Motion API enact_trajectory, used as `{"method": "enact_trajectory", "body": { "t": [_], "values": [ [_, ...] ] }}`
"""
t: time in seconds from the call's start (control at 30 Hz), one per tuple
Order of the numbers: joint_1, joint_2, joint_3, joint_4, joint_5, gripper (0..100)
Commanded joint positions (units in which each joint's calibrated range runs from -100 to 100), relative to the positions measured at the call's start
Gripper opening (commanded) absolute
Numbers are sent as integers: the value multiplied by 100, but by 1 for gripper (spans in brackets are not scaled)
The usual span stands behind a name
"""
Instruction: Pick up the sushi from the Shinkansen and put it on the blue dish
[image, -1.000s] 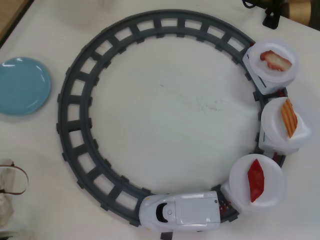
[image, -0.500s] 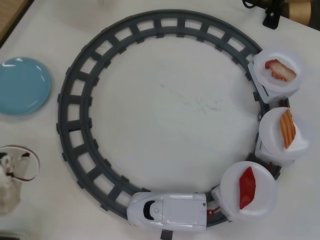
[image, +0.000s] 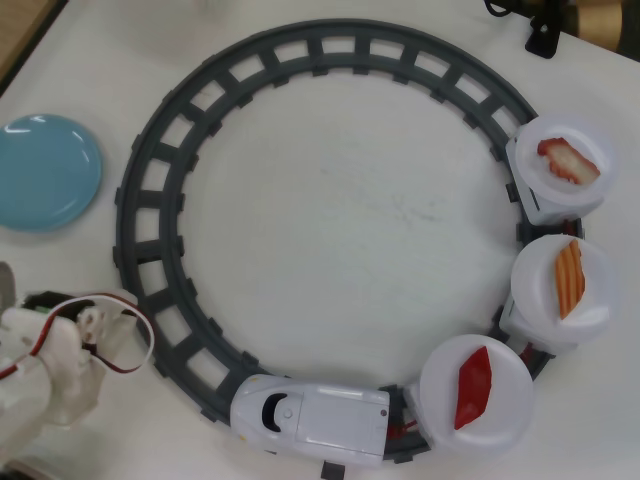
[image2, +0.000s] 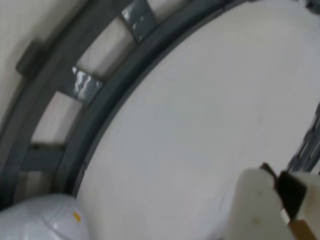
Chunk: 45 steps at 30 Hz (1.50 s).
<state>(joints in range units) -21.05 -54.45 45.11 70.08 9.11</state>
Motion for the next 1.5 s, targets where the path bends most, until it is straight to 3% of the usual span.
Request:
{"method": "enact_trajectory", "body": {
  "t": [0.0, 0.47, 1.13, 1.27, 1.47],
  "values": [
    [432, 206, -552, 19, 88, 4],
    [1964, 1136, -1355, 11, 768, 4],
    [2941, 2637, -2328, 36, 2228, 4],
    [2941, 2662, -2337, 546, 2609, 4],
    [3055, 2662, -2337, 868, 3070, 16]
  ]
}}
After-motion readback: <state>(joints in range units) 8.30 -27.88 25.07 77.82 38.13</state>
